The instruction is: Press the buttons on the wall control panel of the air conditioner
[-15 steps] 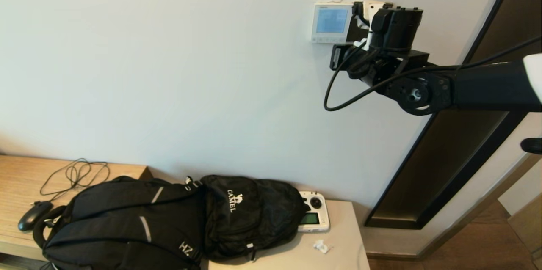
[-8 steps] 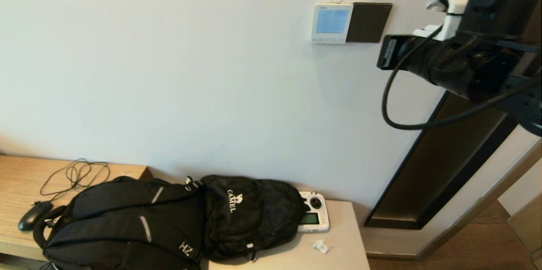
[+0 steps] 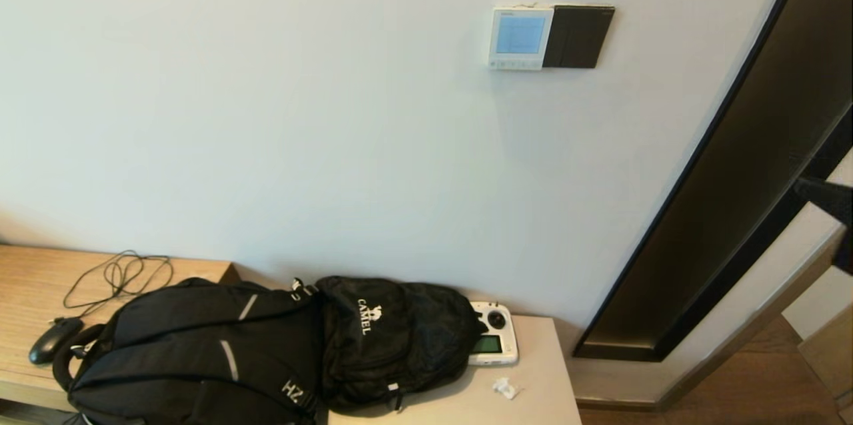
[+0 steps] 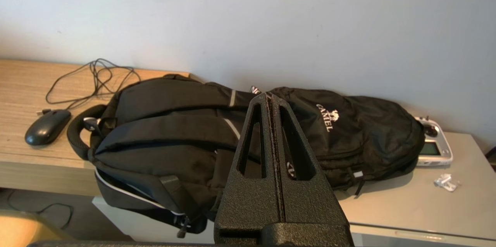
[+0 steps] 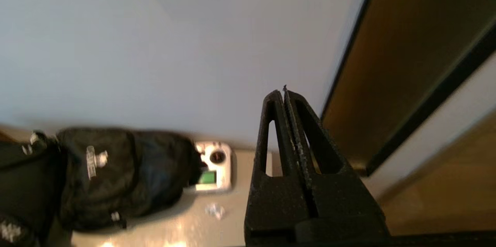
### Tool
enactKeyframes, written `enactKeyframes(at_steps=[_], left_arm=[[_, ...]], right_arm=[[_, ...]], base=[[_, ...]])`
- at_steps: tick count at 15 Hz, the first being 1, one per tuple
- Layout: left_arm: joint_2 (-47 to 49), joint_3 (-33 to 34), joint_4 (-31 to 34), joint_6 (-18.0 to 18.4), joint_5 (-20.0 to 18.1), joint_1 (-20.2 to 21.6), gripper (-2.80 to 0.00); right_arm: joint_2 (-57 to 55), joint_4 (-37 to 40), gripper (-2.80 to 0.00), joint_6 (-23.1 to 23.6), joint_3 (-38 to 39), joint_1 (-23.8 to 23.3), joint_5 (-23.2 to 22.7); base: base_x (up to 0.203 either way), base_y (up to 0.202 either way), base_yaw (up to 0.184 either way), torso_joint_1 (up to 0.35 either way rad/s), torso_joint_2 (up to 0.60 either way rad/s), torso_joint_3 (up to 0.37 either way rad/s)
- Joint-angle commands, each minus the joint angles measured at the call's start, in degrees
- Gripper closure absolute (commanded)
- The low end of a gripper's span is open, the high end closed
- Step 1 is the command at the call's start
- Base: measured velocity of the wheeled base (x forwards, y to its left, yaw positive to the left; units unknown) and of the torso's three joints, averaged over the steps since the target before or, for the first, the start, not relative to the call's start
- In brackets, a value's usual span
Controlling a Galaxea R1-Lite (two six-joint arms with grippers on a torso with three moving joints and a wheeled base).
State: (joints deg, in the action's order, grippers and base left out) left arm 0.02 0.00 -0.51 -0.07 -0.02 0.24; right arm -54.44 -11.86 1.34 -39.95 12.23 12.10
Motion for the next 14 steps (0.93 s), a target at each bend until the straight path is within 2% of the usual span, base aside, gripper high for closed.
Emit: enactKeyframes(at_steps=[1,4,7,10,12,14], left_arm=[[-0.1,0.0,0.0,0.0,-0.1,0.0,0.0],[-0.1,0.0,0.0,0.0,0.0,0.0,0.0],[0.0,0.0,0.0,0.0,0.0,-0.1,0.0],[-0.1,0.0,0.0,0.0,0.0,0.0,0.0],[-0.1,0.0,0.0,0.0,0.0,0.0,0.0],[-0.1,0.0,0.0,0.0,0.0,0.0,0.0]], right_arm=[[12.4,2.4,0.0,0.1,6.4,-2.6,-1.5],[25.7,6.9,0.0,1.2,17.4,-5.8,-6.1],[37.2,10.0,0.0,2.9,28.7,-6.9,-8.3],[38.7,8.0,0.0,3.6,38.1,-7.0,-9.2],[39.0,5.7,0.0,3.5,40.0,-8.6,-11.7],[43.1,8.0,0.0,3.9,39.9,-11.8,-13.7]], base=[[0.0,0.0,0.0,0.0,0.0,0.0],[0.0,0.0,0.0,0.0,0.0,0.0],[0.0,0.0,0.0,0.0,0.0,0.0],[0.0,0.0,0.0,0.0,0.0,0.0],[0.0,0.0,0.0,0.0,0.0,0.0],[0.0,0.0,0.0,0.0,0.0,0.0]])
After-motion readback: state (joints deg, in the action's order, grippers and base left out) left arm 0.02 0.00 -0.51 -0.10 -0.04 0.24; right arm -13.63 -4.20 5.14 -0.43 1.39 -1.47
